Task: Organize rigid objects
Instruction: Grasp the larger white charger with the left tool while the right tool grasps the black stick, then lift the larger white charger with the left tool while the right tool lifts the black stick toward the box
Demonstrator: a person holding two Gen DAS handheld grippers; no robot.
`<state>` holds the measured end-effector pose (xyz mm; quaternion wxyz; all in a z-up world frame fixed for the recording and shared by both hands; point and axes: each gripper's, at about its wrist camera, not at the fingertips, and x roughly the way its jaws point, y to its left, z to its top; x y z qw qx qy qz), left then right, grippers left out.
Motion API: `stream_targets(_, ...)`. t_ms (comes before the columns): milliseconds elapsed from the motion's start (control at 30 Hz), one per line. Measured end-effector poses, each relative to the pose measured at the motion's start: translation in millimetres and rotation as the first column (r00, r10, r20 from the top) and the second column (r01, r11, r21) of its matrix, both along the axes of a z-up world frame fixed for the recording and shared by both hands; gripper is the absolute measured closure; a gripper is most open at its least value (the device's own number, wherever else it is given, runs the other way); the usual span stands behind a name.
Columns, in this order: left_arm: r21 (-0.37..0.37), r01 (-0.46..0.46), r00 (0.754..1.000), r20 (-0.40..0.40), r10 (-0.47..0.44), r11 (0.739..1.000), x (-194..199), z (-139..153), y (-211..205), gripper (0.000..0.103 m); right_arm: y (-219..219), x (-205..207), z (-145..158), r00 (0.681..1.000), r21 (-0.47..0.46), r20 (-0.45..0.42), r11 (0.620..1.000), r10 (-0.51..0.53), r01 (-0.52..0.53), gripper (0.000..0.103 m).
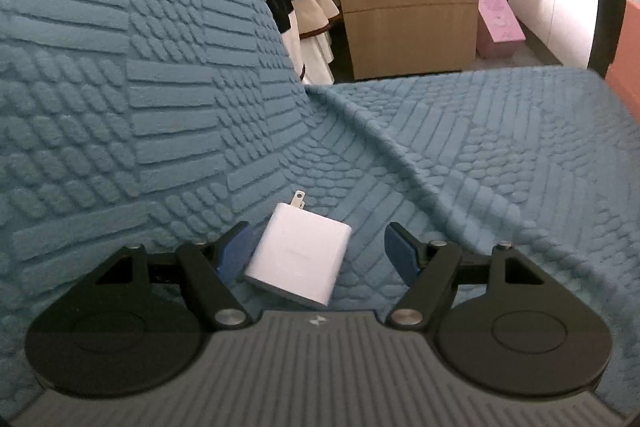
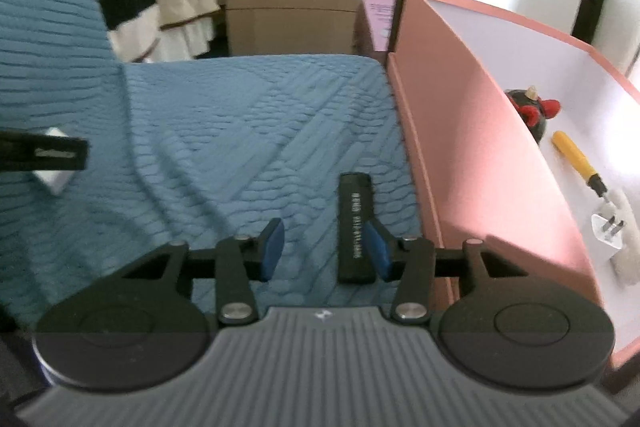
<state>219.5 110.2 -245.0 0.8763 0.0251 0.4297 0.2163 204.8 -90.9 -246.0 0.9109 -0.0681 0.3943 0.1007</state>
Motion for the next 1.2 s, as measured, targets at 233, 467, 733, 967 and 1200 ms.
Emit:
stream_targets(233, -0.004, 0.037, 0.999, -0.014, -0.037, 0.999, 6.4, -9.2, 6.5, 0.026, -4.2, 14.8, -14.4, 0.995, -0.02, -0.024, 0.995, -0.094, 0.094, 0.068)
stream_targets(467, -0.009, 0.038, 0.999, -0.018, -0.038, 0.999, 12.2, -15.7, 19.9, 0.026, -0.8, 18.8, -17.5, 0.993, -0.03, -0.02, 0.993, -0.113, 0.112, 0.076)
stream_targets(733, -0.058, 0.04, 0.999, -0.013, -0.041, 0.998, 12.4, -19.3, 24.0, 0.027, -6.3, 22.7, -12.8, 0.992, -0.005, -0.062, 0.994, -0.113, 0.113, 0.077)
stream_targets(967, -0.077, 0.017, 1.0, -0.013, -0.018, 0.997, 10.3, -20.5, 26.3, 0.029, -6.3, 17.7, -3.7, 0.993, 0.011, -0.072, 0.996, -0.092, 0.093, 0.077)
stream_targets(1200, -0.101, -0.032, 0.999, -0.007, 0.031, 0.994, 8.3, -19.1, 34.2, 0.042, -2.6, 11.8, 1.3, 0.995, 0.032, -0.087, 0.998, -0.056, 0.059, 0.077)
